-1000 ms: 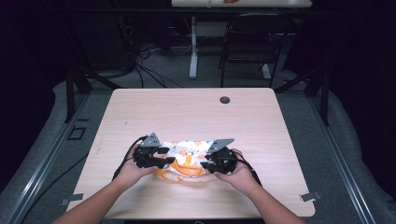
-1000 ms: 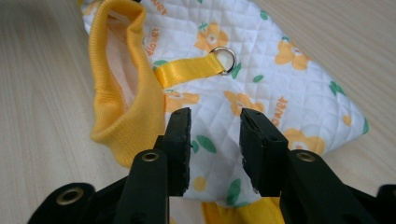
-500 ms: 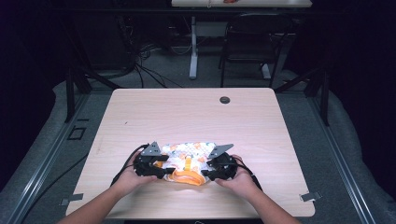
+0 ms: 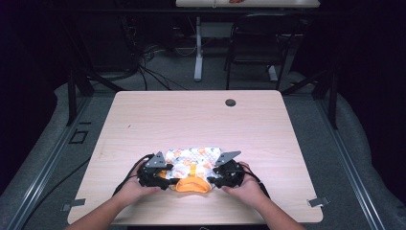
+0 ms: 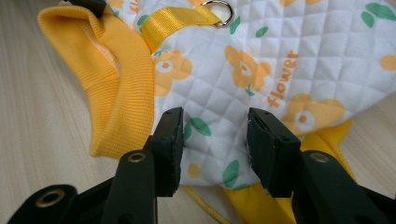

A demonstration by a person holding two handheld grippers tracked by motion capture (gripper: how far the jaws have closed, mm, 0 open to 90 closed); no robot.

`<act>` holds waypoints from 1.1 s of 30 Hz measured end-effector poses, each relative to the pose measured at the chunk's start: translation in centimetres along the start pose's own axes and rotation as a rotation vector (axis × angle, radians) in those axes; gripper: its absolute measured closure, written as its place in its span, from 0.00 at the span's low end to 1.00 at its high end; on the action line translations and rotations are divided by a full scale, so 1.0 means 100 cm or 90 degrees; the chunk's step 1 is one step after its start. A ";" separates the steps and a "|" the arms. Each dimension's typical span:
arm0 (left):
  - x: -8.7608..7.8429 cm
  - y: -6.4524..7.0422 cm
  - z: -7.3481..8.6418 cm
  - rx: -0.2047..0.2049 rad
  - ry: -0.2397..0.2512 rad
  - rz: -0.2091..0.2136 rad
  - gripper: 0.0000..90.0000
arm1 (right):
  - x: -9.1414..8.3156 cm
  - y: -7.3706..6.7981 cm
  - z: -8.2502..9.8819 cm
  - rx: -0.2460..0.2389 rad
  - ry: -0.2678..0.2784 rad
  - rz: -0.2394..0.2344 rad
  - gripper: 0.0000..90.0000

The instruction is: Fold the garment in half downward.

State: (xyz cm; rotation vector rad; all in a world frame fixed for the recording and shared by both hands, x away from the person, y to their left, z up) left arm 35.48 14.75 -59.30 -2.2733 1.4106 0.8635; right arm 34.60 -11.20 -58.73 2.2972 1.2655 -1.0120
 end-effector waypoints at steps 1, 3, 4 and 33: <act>0.000 0.000 0.000 -0.004 0.001 0.001 0.42 | 0.000 0.000 0.000 0.000 -0.001 -0.001 0.62; 0.001 0.001 0.001 -0.007 0.003 -0.004 0.42 | 0.000 0.001 0.000 0.002 -0.002 -0.003 0.62; 0.002 0.001 0.001 -0.008 0.004 -0.005 0.42 | 0.000 0.001 0.000 0.002 -0.004 -0.003 0.62; 0.021 -0.023 -0.016 -0.089 0.028 -0.035 0.44 | 0.006 0.037 -0.016 0.035 -0.019 0.041 0.63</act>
Point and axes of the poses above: each handheld gripper's, and its own axes: x roughly forward along the jaws, z roughly out of its underside, y roughly to its right, the point moved 3 cm from there along x, roughly forward along the jaws, and after that the axes turned 3 degrees about y, right-handed, at the moved point
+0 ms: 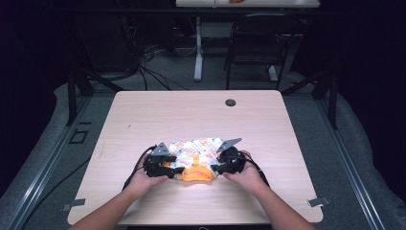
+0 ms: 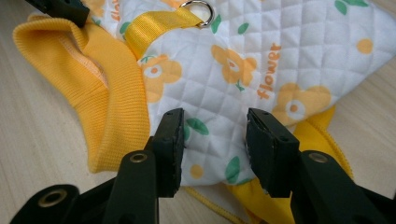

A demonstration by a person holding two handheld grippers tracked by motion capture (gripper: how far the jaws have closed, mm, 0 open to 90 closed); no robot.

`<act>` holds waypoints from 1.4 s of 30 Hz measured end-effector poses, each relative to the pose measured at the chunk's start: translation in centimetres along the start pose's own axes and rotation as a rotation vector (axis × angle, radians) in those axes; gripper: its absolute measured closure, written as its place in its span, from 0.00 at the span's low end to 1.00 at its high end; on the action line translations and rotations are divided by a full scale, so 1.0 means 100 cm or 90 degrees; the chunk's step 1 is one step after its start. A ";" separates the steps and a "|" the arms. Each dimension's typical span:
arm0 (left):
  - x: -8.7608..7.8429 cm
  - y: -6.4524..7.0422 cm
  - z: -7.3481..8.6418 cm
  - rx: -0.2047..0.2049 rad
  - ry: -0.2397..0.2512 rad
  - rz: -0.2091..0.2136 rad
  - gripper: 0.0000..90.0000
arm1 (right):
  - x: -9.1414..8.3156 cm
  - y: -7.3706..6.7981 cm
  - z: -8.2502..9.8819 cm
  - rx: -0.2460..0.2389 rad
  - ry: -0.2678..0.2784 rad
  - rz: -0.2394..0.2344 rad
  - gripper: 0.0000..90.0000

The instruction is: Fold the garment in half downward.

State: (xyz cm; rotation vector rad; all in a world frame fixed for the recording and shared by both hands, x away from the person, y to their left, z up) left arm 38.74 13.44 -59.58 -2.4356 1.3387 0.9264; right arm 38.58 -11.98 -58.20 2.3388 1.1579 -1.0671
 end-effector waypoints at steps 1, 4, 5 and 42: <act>0.001 -0.001 -0.002 0.003 -0.004 -0.002 0.44 | 0.001 0.000 0.000 0.008 0.007 0.000 0.63; 0.003 -0.004 -0.005 -0.001 -0.011 -0.005 0.44 | 0.001 0.003 -0.001 0.010 0.005 -0.001 0.63; 0.004 -0.005 -0.006 -0.002 -0.010 -0.007 0.44 | 0.002 0.004 -0.001 0.013 0.005 0.000 0.63; -0.029 0.003 -0.024 -0.008 0.040 -0.024 0.48 | -0.031 -0.005 -0.016 -0.002 0.054 0.033 0.60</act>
Point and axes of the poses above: each handheld gripper's, and its own axes: x roughly forward along the jaws, z roughly out of its underside, y roughly to its right, the point moved 3 cm from there along x, roughly forward along the jaws, and after that the axes turned 3 degrees about y, right-handed, at the moved point
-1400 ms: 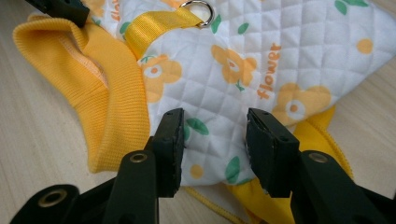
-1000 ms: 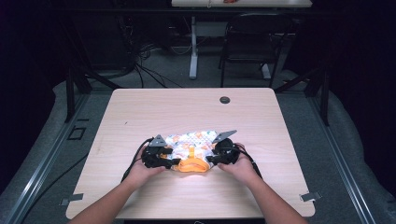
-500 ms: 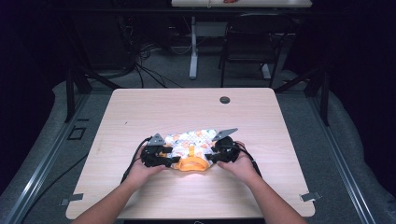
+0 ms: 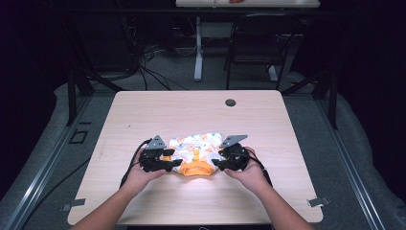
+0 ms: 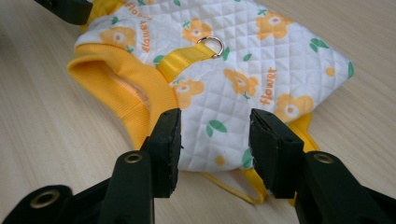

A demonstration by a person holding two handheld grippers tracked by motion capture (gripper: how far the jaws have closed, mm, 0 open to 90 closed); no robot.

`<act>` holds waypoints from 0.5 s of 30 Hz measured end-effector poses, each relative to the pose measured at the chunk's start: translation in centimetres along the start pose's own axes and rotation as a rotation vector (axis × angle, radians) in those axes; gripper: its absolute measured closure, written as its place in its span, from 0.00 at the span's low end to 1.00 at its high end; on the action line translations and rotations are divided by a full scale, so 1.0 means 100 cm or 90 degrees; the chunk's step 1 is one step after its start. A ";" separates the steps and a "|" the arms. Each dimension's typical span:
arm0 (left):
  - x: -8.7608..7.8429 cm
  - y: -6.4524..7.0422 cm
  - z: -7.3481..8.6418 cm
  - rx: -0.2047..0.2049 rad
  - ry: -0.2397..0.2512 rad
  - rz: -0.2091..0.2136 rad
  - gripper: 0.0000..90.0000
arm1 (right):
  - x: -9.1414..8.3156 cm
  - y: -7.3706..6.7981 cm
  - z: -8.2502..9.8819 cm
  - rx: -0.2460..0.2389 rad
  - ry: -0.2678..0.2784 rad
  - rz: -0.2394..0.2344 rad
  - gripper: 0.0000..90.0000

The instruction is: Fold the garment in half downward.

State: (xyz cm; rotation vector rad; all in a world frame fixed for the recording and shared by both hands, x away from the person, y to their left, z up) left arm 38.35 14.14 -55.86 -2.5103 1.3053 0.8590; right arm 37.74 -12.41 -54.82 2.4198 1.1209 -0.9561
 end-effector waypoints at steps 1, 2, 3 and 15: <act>-0.002 0.001 0.001 -0.002 0.000 -0.004 0.48 | -0.002 -0.002 0.000 -0.005 0.001 0.002 0.59; -0.004 0.002 0.002 -0.002 0.000 -0.007 0.48 | -0.004 -0.005 0.000 -0.006 0.002 0.004 0.59; -0.006 0.002 0.003 0.003 0.000 -0.009 0.48 | -0.006 -0.007 0.001 -0.014 -0.003 0.007 0.59; -0.023 0.008 0.027 -0.041 0.010 -0.005 0.49 | -0.023 -0.020 0.021 0.020 0.016 0.013 0.59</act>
Point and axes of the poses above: each handheld gripper's, and its own axes: x roughly forward along the jaws, z roughly out of its underside, y roughly to its right, the point moved 3 cm from there along x, roughly forward along the jaws, and after that the axes turned 3 degrees about y, right-handed, at the moved point
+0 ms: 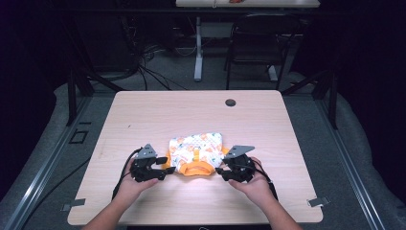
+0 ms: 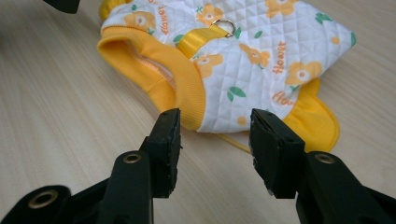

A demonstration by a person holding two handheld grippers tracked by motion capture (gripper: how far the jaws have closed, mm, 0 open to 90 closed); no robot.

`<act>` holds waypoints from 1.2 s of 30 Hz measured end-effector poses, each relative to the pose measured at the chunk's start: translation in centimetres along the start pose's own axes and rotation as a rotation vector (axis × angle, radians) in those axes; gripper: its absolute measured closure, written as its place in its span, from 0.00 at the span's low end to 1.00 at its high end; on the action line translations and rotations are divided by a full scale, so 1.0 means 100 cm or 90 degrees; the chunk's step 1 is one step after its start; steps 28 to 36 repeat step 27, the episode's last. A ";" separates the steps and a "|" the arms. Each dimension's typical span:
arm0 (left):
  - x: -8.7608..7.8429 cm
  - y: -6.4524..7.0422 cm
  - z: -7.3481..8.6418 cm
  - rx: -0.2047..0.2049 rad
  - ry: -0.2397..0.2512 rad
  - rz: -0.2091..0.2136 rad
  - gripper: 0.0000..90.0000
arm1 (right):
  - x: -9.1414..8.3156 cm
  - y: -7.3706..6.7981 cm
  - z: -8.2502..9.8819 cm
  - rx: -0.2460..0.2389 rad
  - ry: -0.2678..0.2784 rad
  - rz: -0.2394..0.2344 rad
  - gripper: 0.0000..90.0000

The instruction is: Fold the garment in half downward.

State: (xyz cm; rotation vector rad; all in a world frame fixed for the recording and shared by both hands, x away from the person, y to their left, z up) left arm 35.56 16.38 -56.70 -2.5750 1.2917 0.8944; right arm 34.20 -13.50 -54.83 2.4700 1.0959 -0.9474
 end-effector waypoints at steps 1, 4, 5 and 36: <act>-0.001 0.000 0.002 -0.002 0.001 -0.003 0.49 | -0.001 -0.001 0.002 0.009 0.005 -0.004 0.59; -0.003 -0.001 0.007 -0.002 -0.004 -0.007 0.49 | -0.003 -0.001 0.007 0.021 0.011 -0.011 0.58; -0.003 -0.002 0.008 0.001 -0.009 -0.007 0.49 | -0.004 -0.002 0.009 0.028 0.016 -0.011 0.58; 0.000 -0.001 0.023 0.011 -0.010 -0.029 0.49 | 0.006 0.002 0.037 0.023 0.010 0.017 0.57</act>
Point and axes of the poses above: each handheld gripper's, and its own axes: x roughly forward along the jaws, z roughly out of its underside, y roughly to its right, the point moved 3 cm from there along x, roughly forward along the jaws, and after that the axes turned 3 degrees about y, right-handed, at the moved point
